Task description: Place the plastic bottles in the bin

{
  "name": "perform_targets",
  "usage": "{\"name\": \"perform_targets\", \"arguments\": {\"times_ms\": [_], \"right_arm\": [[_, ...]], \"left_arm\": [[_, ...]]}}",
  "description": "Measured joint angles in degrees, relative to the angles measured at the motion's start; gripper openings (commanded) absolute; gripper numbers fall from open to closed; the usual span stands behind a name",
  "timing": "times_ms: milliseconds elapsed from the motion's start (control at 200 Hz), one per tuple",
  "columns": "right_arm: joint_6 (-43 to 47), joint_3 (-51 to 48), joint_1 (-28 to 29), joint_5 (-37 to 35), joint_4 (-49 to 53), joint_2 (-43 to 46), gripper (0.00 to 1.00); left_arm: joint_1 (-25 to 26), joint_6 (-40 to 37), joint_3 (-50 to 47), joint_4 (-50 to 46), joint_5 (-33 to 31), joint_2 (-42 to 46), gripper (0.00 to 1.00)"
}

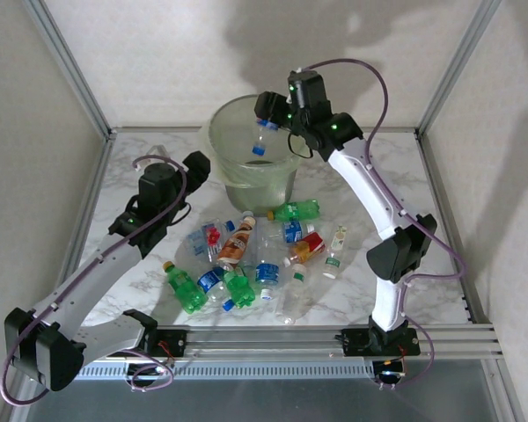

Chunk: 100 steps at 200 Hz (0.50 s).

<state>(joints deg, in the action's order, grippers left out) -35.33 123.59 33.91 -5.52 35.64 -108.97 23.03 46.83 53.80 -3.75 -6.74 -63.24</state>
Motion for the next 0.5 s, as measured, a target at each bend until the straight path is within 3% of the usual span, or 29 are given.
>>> {"name": "perform_targets", "arguments": {"times_ms": [275, 501], "right_arm": [[0.24, -1.20, -0.70, -1.97, 0.37, 0.04, 0.76], [0.22, -1.92, -4.46, -1.90, 0.17, -0.02, 0.74]], "left_arm": [[-0.35, 1.05, 0.00, 0.00, 1.05, 0.00, 0.84], [-1.31, 1.22, 0.00, -0.04, 1.44, 0.00, 0.84]]}}
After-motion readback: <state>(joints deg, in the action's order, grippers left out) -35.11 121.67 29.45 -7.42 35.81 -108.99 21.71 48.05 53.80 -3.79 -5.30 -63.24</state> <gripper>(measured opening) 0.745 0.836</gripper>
